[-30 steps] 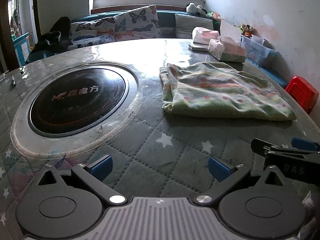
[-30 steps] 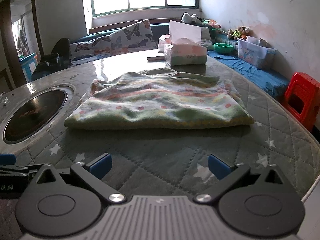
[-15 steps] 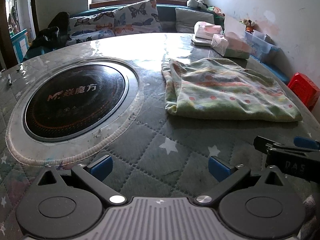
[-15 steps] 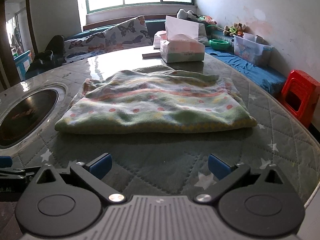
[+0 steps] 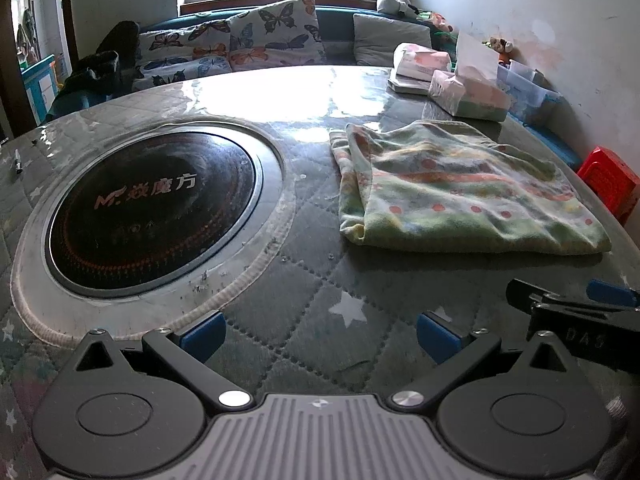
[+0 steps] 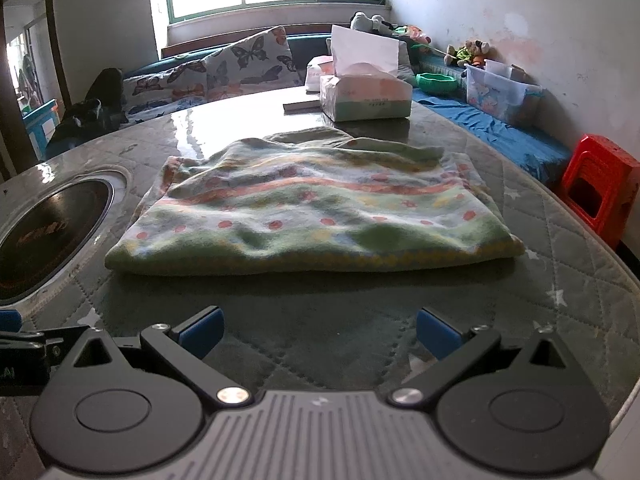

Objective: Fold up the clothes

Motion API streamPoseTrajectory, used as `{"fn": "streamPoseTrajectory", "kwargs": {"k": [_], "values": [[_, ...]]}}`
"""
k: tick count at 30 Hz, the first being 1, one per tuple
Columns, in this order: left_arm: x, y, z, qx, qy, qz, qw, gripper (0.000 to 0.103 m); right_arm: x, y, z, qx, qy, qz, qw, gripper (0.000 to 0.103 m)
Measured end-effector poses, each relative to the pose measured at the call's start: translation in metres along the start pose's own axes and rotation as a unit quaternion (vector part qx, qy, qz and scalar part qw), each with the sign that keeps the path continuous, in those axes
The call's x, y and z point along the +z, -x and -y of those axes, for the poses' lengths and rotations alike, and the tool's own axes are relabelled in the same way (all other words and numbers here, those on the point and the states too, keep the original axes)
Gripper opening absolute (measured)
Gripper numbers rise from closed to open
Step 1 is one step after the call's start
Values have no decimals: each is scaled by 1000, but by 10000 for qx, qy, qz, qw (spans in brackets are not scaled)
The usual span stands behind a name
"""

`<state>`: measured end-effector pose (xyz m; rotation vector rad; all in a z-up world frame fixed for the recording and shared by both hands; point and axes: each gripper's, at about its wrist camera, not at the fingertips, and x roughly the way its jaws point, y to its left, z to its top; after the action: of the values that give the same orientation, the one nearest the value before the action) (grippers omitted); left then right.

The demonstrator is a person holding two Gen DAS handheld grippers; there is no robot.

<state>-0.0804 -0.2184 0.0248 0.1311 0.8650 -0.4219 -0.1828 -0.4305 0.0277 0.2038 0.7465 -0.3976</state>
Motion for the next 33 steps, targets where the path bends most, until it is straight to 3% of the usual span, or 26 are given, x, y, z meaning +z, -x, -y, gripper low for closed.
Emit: {"fn": "streamPoseTrajectory", "kwargs": {"k": [25, 33], "values": [[9, -11, -10, 47, 55, -115, 9999, 103, 9, -14, -9, -60, -82, -44, 9999, 103], [13, -11, -27, 136, 128, -128, 9997, 103, 16, -27, -18, -315, -100, -24, 9995, 103]]}}
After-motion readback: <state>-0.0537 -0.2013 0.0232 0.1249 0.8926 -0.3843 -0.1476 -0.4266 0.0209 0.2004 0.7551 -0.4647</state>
